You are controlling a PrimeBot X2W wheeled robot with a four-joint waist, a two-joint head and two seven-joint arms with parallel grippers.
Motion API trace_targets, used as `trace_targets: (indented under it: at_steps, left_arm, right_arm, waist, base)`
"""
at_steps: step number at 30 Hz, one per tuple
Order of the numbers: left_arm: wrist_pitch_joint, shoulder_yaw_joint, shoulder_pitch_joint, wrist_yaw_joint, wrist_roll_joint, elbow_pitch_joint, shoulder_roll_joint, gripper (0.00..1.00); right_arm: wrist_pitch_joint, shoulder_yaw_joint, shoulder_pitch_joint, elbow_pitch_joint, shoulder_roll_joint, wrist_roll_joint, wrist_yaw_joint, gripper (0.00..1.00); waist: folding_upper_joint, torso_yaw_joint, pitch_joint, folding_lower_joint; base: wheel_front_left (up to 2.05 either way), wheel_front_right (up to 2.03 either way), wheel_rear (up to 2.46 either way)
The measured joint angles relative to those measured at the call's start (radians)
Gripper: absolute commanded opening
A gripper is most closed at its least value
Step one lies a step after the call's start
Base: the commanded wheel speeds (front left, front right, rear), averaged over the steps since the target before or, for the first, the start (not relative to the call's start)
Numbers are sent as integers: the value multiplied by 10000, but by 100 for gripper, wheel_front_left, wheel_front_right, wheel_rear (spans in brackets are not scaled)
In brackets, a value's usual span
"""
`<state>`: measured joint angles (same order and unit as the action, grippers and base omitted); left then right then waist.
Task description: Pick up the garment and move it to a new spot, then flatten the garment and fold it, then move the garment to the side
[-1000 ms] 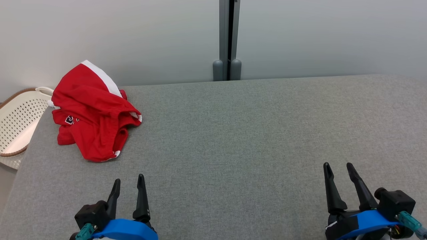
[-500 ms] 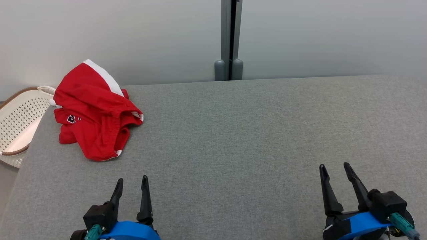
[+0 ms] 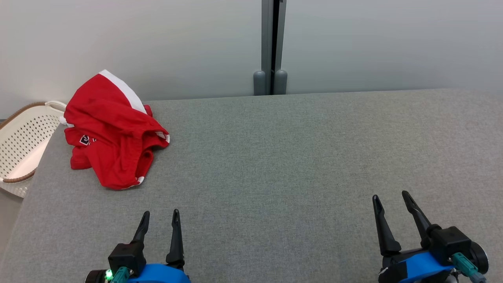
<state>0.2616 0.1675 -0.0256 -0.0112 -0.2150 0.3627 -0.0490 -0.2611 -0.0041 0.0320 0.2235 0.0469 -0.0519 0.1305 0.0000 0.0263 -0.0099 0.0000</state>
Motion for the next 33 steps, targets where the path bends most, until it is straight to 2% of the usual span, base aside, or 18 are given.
trace_targets:
  at_steps: [20,26,33]
  left_arm:
    - [0,59,-27,12,-4,194,2,100]
    - [-2,42,-153,17,94,203,-2,100]
    - [0,-134,-174,82,309,226,-21,100]
  right_arm:
    - [-2,-15,-22,75,6,-36,0,100]
    - [-2,19,-79,38,8,-140,0,100]
    - [-2,159,-139,-23,10,-244,0,100]
  waist:
    - [1,153,-51,0]
    - [0,845,-181,1]
    - [0,2229,-371,0]
  base:
    - [0,0,0]
    - [0,0,0]
    - [0,0,0]
